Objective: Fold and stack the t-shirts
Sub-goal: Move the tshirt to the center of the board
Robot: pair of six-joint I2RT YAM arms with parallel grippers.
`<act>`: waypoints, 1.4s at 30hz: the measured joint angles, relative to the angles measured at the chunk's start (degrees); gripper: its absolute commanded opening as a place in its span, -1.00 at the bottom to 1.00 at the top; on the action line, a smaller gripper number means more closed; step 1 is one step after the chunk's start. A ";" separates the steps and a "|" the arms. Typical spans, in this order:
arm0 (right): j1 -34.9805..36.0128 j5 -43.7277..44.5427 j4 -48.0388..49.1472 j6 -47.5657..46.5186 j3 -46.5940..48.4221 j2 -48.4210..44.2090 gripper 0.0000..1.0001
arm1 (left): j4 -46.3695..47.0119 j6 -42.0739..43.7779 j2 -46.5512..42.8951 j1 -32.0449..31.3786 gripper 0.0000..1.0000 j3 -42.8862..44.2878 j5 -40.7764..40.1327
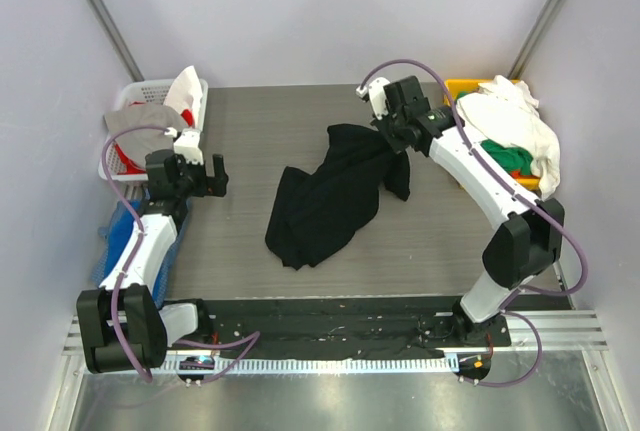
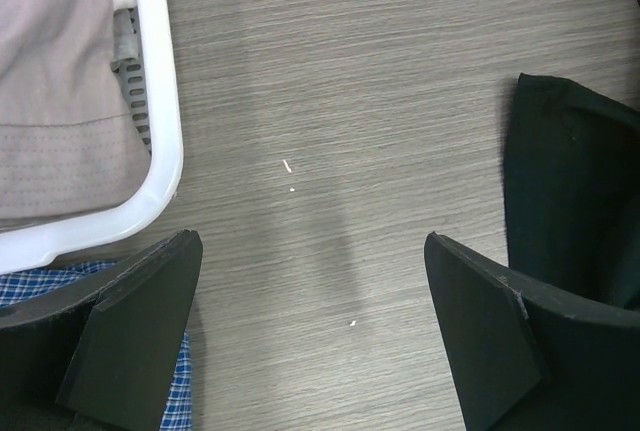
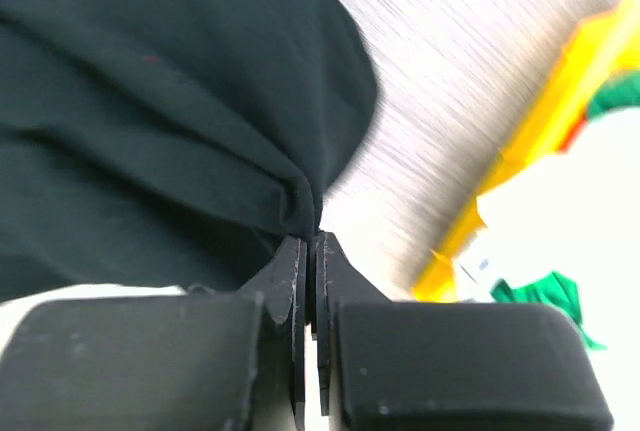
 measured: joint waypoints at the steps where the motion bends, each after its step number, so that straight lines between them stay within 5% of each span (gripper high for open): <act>1: -0.24 1.57 0.09 -0.33 -0.72 0.13 -0.98 | 0.00 0.00 0.00 0.00 0.99 0.00 0.20; 10: -4.13 17.31 3.19 -2.73 -1.33 3.87 -0.92 | -0.09 1.05 -0.04 0.00 0.99 0.00 0.66; 13: -4.37 22.25 4.24 -2.91 -1.11 6.78 -0.34 | -0.13 1.20 -0.20 0.00 0.99 0.00 0.66; 14: -4.46 23.23 4.39 -2.97 -1.09 7.96 0.02 | -0.15 1.22 -0.22 0.00 0.99 0.00 0.68; 17: -4.55 22.32 3.21 -1.49 -1.09 9.75 0.36 | -0.17 1.29 -0.26 0.00 1.00 -0.04 0.87; 20: -4.15 18.16 0.68 0.00 -1.03 9.77 0.50 | -0.17 1.53 -0.31 0.00 0.99 -0.20 1.22; 33: 14.21 -3.50 -5.42 3.63 -8.59 -2.03 0.70 | -0.31 2.99 1.42 0.00 0.99 -0.42 4.68; 42: 16.76 -9.94 -5.81 3.52 -17.73 -3.34 0.59 | -0.74 3.82 3.93 0.00 0.99 -0.35 4.66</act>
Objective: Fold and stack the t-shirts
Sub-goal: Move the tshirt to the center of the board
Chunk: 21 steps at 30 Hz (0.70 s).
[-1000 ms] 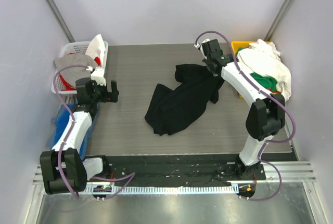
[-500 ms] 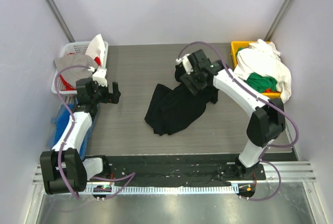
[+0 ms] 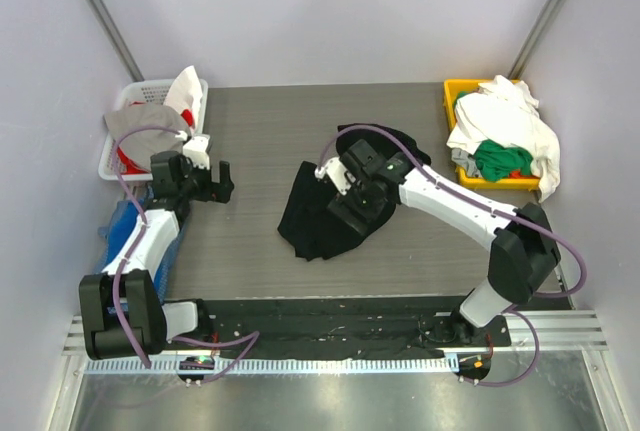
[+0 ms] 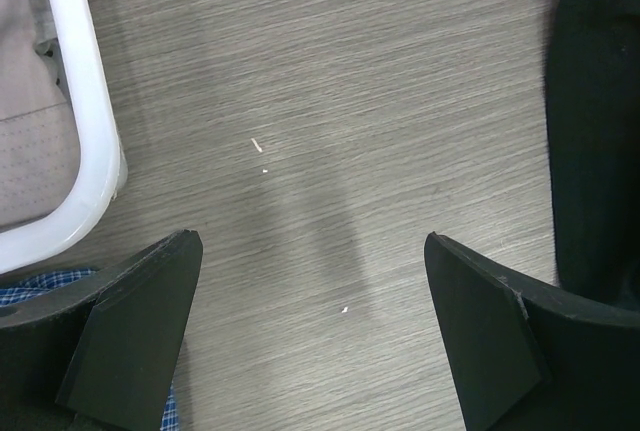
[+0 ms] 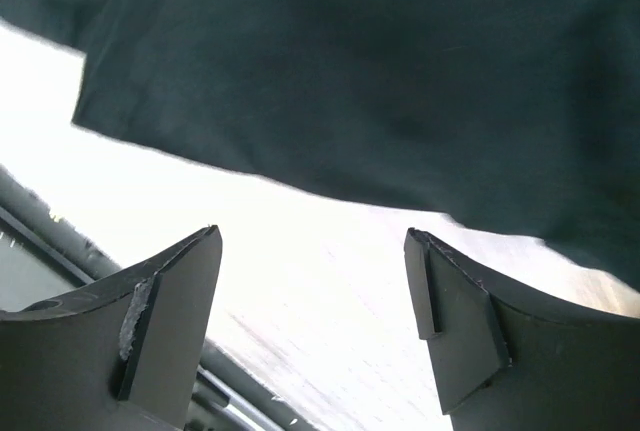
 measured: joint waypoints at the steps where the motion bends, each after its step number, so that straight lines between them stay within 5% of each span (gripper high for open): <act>1: 0.50 -0.48 0.09 -0.02 -0.85 0.13 0.57 | 0.00 0.02 0.00 0.00 0.99 0.02 0.02; 21: 13.00 -5.16 0.90 -0.17 -1.07 9.94 0.40 | -0.15 0.70 4.63 0.00 0.99 0.48 -0.26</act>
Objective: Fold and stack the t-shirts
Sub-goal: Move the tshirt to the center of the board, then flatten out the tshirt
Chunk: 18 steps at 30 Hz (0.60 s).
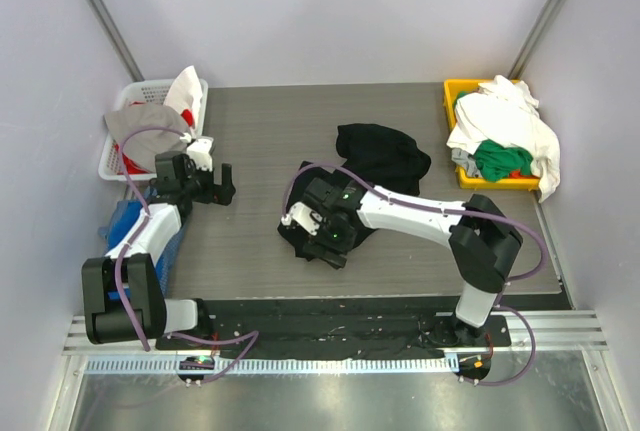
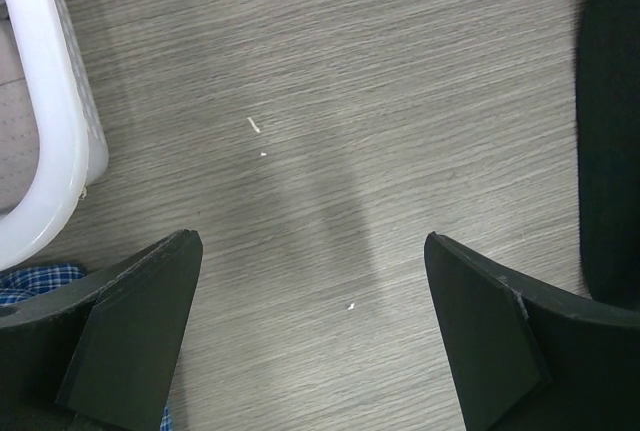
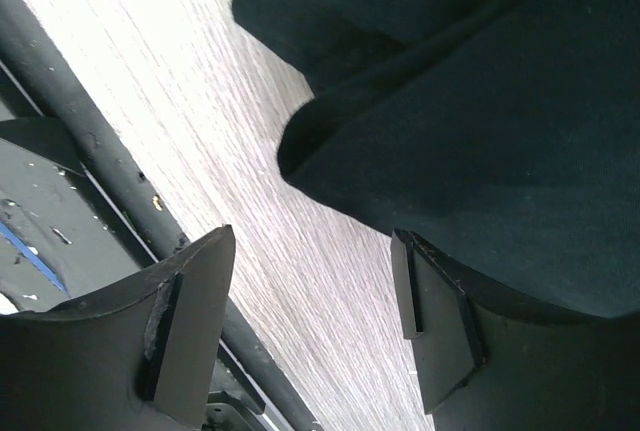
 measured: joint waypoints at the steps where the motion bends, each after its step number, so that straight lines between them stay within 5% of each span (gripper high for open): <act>1: 0.28 -0.04 0.00 -0.02 0.20 0.11 0.38 | 0.00 0.15 -0.02 0.00 1.00 0.00 -0.11; 18: 0.55 -0.79 0.44 -0.26 3.58 5.25 0.03 | -0.07 2.36 -0.02 0.00 0.99 0.00 -1.57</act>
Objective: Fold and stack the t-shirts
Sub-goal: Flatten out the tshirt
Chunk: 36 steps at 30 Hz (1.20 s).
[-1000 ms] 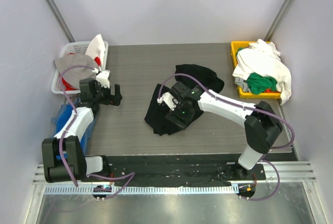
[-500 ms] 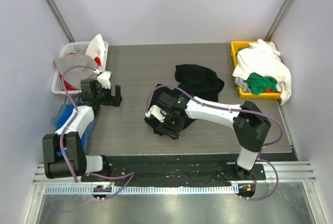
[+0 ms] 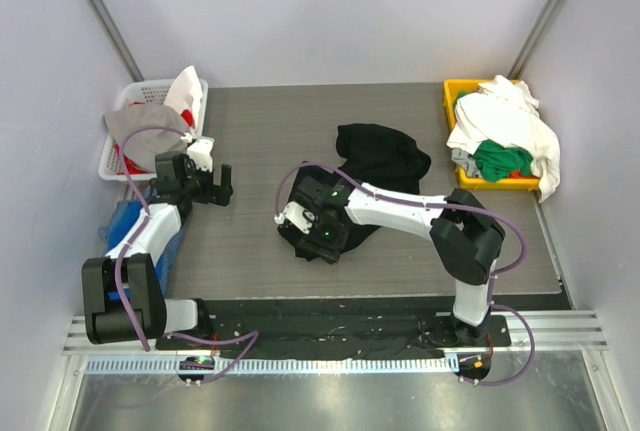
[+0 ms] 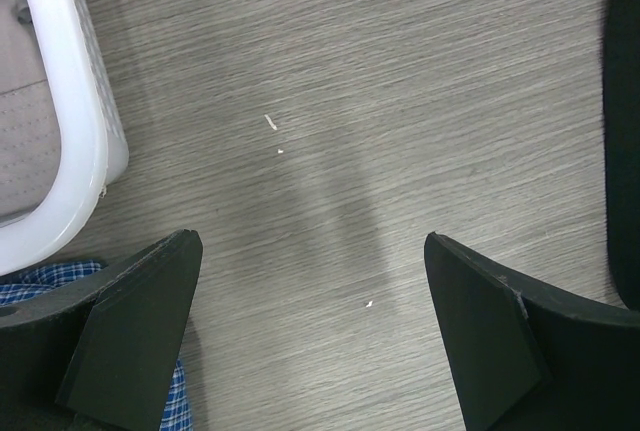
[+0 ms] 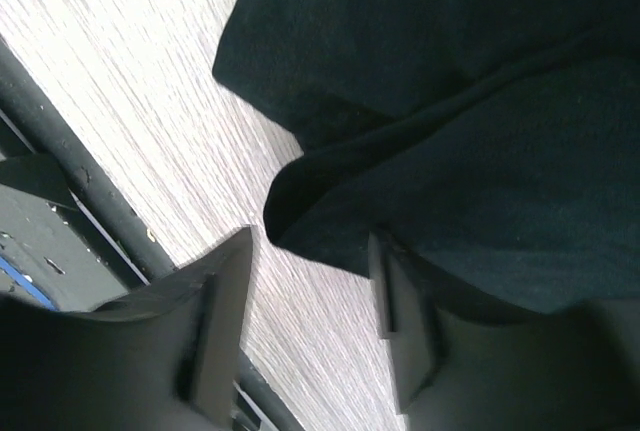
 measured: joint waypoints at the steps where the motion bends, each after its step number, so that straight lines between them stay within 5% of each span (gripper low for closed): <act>1: 0.00 -0.04 0.07 -0.13 0.31 0.35 -0.05 | 0.00 0.09 0.00 0.00 0.99 0.00 -0.15; 4: 0.00 -0.22 0.11 -0.33 1.29 1.25 -0.70 | -0.07 0.13 0.00 0.00 0.99 0.00 -0.33; 7: 0.00 -0.13 0.35 -0.61 2.01 1.70 -0.98 | -0.07 0.15 0.00 0.00 1.00 -0.02 -0.35; 18: -1.31 14.19 -0.83 -2.67 6.78 -0.52 -0.98 | -0.11 0.09 0.00 0.00 1.00 -0.02 -0.35; 36: -21.27 38.42 -1.27 -7.45 32.15 -9.01 -0.98 | -2.16 -1.42 1.11 -1.18 0.99 1.01 2.67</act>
